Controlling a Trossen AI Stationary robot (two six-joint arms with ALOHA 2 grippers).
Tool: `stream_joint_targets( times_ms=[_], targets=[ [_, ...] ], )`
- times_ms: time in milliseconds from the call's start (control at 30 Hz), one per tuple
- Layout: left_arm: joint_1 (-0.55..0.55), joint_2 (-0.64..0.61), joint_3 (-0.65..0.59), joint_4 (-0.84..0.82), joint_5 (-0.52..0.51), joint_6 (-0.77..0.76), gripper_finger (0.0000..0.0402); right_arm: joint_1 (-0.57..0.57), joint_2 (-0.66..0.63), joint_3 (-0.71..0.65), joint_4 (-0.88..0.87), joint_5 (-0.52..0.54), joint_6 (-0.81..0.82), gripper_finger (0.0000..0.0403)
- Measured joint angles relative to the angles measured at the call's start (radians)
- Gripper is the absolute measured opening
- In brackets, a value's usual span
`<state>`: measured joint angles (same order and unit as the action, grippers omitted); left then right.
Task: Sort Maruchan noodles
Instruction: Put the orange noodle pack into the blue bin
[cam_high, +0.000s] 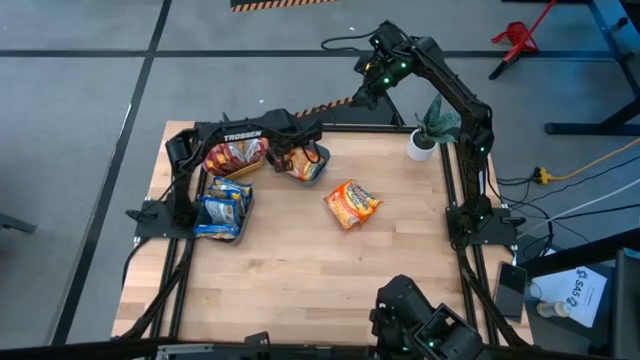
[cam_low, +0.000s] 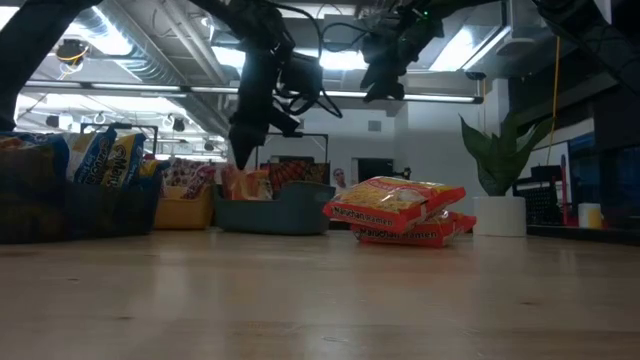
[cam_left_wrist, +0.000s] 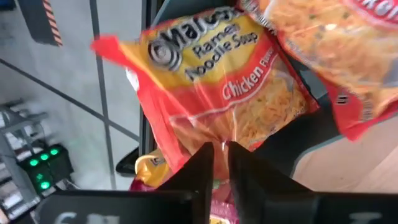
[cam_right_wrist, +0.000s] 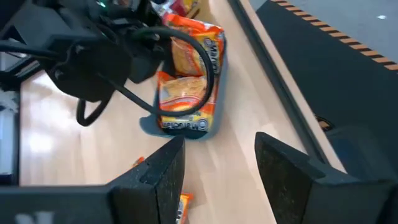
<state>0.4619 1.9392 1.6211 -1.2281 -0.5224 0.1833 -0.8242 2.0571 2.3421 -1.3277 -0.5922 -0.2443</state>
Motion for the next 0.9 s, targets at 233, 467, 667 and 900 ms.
stream_joint_targets(
  times_ms=[233,467,667,900],
  targets=[
    [-0.017,0.0,0.0,-0.007,-0.013,-0.001,0.0085,0.01,0.0,0.0,-0.018,-0.036,-0.02,0.0182],
    [-0.024,-0.095,0.003,-0.029,-0.006,-0.071,0.0091,0.101,-0.001,-0.098,0.006,0.0,-0.09,0.0182],
    [-0.024,-0.295,0.016,-0.067,-0.013,-0.214,0.0091,0.236,-0.001,-0.262,0.187,0.144,-0.101,0.0182],
    [-0.022,-0.476,0.017,-0.009,-0.018,-0.396,0.0092,0.431,0.0,-0.43,0.566,0.367,-0.102,0.0182]
  ],
)
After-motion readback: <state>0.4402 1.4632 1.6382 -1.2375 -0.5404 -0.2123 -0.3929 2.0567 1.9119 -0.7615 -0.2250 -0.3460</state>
